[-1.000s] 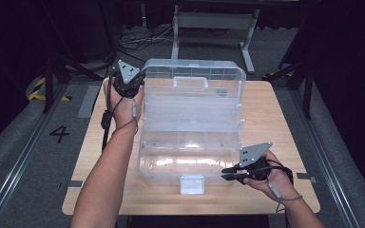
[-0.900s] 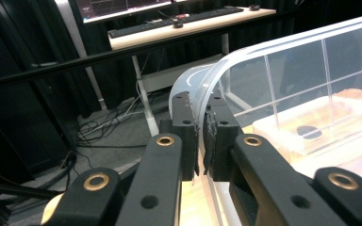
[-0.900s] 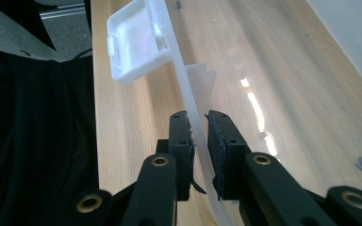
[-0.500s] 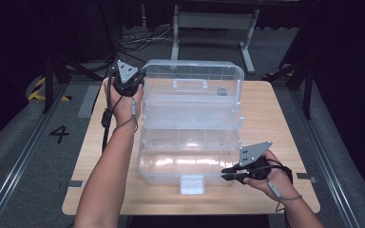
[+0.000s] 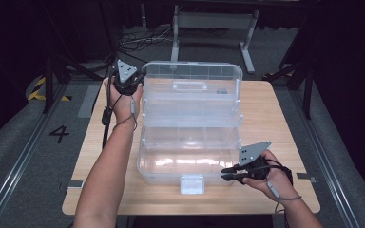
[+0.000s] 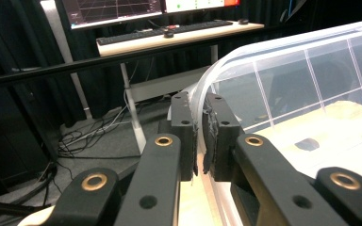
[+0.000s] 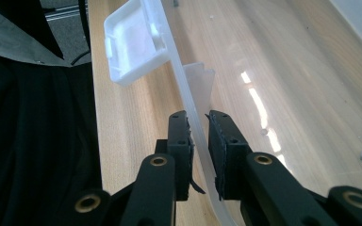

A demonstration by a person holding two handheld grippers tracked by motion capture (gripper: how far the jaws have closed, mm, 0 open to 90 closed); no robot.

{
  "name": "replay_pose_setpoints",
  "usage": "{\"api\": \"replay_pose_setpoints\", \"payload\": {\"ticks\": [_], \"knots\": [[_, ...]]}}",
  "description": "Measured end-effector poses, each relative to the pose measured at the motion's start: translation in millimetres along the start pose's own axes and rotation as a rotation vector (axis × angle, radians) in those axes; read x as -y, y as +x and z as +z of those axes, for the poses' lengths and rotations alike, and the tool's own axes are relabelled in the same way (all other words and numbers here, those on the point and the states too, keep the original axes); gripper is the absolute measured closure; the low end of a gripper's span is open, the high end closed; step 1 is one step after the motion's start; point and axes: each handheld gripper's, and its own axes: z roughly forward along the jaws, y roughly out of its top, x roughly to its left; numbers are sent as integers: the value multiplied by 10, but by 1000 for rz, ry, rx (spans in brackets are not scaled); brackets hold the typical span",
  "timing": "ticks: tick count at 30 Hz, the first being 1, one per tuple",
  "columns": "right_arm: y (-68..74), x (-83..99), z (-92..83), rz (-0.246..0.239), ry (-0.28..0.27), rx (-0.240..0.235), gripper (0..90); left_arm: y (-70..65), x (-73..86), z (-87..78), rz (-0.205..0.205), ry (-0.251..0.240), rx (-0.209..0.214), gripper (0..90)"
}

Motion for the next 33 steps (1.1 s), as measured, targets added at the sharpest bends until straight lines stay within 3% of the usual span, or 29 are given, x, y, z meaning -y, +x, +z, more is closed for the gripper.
{"api": "replay_pose_setpoints", "payload": {"ticks": [13, 24, 28, 33], "knots": [[24, -30, 17, 29, 26, 20, 785, 87, 80, 112, -9, -6, 32, 830], [20, -23, 24, 27, 23, 17, 784, 152, 188, 276, -67, 2, 43, 826], [9, -18, 30, 29, 23, 9, 786, 148, 207, 309, -70, 0, 42, 827], [14, -19, 33, 28, 24, 14, 783, 173, 243, 379, -107, 18, 46, 828]]}}
